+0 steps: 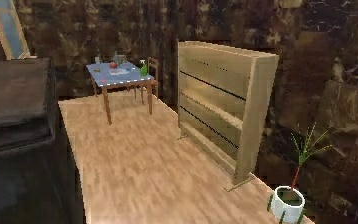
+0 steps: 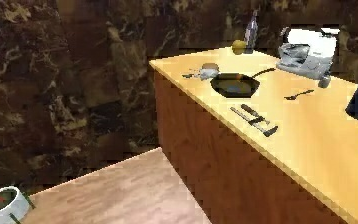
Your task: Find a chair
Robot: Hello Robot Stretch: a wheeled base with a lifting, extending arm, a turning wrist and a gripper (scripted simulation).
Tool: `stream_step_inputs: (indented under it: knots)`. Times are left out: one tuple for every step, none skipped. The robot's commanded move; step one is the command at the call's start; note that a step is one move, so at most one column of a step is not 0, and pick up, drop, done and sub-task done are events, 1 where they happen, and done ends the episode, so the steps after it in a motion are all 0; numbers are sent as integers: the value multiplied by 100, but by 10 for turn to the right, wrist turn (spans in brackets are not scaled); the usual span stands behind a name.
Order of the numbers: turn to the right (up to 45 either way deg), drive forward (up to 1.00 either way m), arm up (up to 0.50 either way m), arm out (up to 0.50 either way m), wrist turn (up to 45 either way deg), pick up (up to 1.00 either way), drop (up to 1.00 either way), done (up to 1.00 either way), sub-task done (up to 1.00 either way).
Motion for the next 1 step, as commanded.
stream_step_inputs:
  knots:
    - [0, 85, 0, 0, 0, 0, 0, 0, 0]
